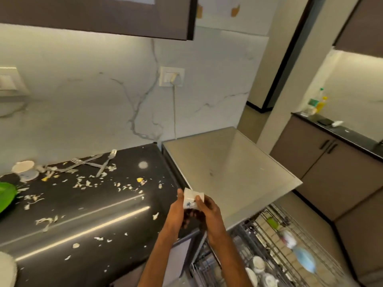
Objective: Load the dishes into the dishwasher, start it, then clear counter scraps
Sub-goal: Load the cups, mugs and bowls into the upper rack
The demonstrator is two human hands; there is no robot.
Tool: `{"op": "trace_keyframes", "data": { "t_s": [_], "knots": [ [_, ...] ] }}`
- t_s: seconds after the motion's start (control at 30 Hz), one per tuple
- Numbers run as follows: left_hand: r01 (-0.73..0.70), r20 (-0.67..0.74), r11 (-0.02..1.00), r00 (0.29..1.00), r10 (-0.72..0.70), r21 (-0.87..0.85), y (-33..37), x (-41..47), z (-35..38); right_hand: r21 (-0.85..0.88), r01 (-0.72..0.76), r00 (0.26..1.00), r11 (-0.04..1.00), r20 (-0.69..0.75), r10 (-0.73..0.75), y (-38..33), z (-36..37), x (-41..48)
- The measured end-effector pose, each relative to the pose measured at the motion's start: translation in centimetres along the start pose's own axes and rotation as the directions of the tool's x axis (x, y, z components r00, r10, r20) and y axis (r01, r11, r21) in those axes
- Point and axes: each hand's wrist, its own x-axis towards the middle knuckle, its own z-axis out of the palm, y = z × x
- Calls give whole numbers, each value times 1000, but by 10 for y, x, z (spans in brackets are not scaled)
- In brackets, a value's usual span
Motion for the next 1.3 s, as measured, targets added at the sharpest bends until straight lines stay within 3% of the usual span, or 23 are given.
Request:
{"op": "trace_keyframes", "data": {
  "t_s": [0.1,0.23,0.37,0.53,0.67,0.77,0.9,1.07,1.2,1.3],
  "knots": [
    [-4,-15,1000,1000,4,7,-17,-3,40,112,-46,998,993,-34,50,-7,-49,-10],
    [10,-91,994,996,0,112,-41,-15,89,135,-73,995,988,82,62,-14,-110,-27],
    [53,-159,994,987,-38,96,-64,-38,144,143,-126,986,982,130,107,-11,-174,-44],
    [63,-206,993,978,-41,103,-96,-56,194,185,-173,985,967,7,174,-8,-235,-62],
    [-67,-125,986,988,87,153,-102,-68,223,120,-249,959,961,-105,262,-3,-267,-61],
    [-87,-33,985,995,93,148,-106,-74,234,135,-245,951,960,-159,265,-1,-279,-62],
    [21,74,996,997,-27,90,-117,-62,245,78,-212,950,974,-216,224,0,-293,-53],
    [252,148,967,958,-245,-30,-121,-18,288,-151,-11,982,988,-190,-18,-12,-334,-53],
    [354,331,921,860,-389,163,-116,10,325,-431,4,954,902,-268,-133,-22,-378,-55],
    [354,407,908,813,-417,225,-117,19,339,-461,-11,931,887,-329,-159,-23,-387,-54]
  ]
}}
